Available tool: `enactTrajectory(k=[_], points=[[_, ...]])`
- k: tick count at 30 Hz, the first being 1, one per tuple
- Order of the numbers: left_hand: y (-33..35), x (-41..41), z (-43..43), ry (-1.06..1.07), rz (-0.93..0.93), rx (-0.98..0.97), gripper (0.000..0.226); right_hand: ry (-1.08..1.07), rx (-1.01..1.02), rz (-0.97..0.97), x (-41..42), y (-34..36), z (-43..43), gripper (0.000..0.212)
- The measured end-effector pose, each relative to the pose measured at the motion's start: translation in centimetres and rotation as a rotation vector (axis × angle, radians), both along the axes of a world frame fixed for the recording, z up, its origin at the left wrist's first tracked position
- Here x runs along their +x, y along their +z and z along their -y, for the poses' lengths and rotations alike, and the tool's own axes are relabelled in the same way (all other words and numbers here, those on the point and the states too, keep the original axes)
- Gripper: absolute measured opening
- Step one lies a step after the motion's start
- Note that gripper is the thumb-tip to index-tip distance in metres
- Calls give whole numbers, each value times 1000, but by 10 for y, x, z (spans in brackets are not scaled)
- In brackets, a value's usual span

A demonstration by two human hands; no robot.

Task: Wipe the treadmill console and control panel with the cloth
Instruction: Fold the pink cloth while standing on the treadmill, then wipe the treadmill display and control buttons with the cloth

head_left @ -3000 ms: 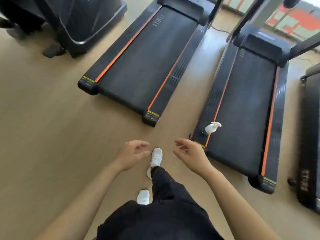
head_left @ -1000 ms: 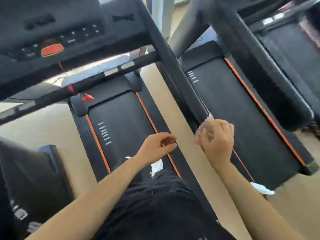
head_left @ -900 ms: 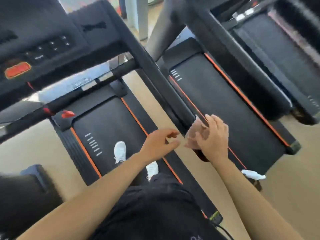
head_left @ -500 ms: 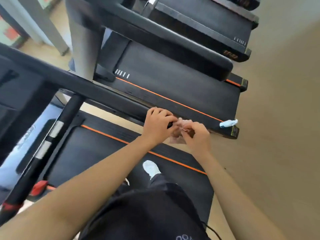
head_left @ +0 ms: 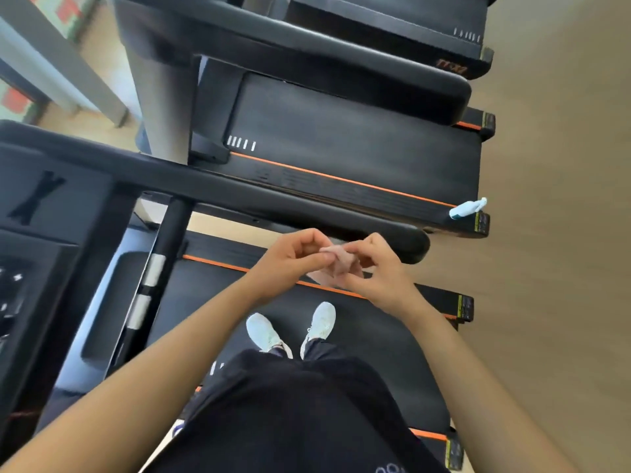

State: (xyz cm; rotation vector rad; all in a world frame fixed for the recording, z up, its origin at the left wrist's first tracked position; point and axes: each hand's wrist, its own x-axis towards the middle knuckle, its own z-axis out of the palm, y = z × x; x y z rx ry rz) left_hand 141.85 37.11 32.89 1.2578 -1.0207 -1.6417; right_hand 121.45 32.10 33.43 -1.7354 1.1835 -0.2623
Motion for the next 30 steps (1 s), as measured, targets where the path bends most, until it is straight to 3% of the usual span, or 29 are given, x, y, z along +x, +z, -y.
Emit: enactTrajectory(k=[3,10,20,30], points=[[7,19,-12,159,5,3,8,90,26,-11,19,-8,0,28],[21,74,-53,490,55,-19,9,109,44,11,73,-14,-3,19],[43,175,-138,951,168,-99,11,412,-126,-25,209,4,-3,9],[71,265,-214,1395,585,-118,33,592,-87,215,380,57,-26,8]])
